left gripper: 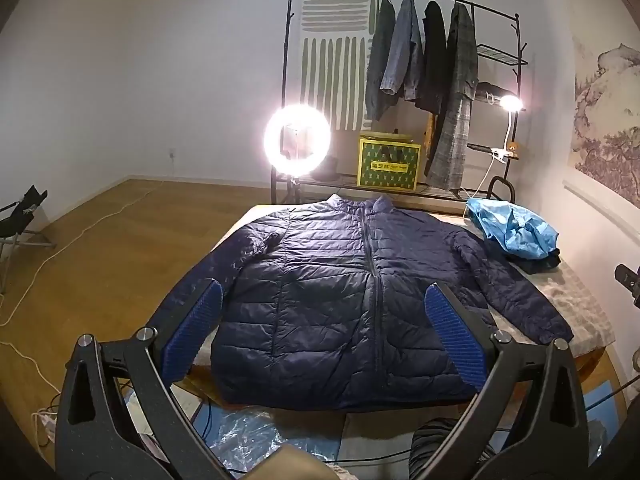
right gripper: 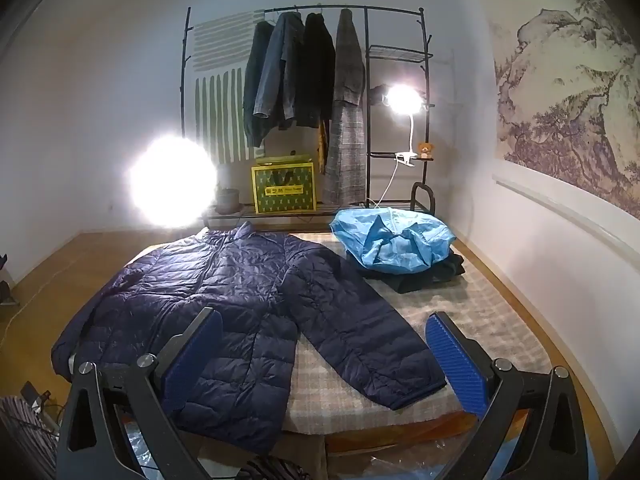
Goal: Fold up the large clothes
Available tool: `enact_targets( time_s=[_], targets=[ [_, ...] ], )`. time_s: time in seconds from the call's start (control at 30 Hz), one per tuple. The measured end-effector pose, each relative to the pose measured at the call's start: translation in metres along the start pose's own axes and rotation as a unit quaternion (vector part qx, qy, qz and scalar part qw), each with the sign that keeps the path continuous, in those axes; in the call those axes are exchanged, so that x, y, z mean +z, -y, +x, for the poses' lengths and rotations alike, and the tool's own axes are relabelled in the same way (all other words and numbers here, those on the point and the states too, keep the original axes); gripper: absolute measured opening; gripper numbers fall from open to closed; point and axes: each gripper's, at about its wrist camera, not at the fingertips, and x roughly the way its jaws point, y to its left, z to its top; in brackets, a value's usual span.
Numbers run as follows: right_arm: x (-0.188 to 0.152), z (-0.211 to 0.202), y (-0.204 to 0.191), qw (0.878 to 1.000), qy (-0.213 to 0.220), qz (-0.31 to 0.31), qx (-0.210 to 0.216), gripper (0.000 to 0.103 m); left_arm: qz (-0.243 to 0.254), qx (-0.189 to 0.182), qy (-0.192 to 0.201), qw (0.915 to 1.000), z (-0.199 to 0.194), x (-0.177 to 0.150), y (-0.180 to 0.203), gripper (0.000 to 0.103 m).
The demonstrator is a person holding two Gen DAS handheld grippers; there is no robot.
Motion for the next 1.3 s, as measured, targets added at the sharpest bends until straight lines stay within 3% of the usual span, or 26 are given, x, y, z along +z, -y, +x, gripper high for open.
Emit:
enact_targets(
  time_s=[1.3],
  targets=[
    [0.0021,0.0000,-0.0022,1.000,0.003,-0.007,-0.005,0.103,0.000,-0.001,0.010,0.9999,-0.0062,0.0079,0.0025,0.103]
  ],
)
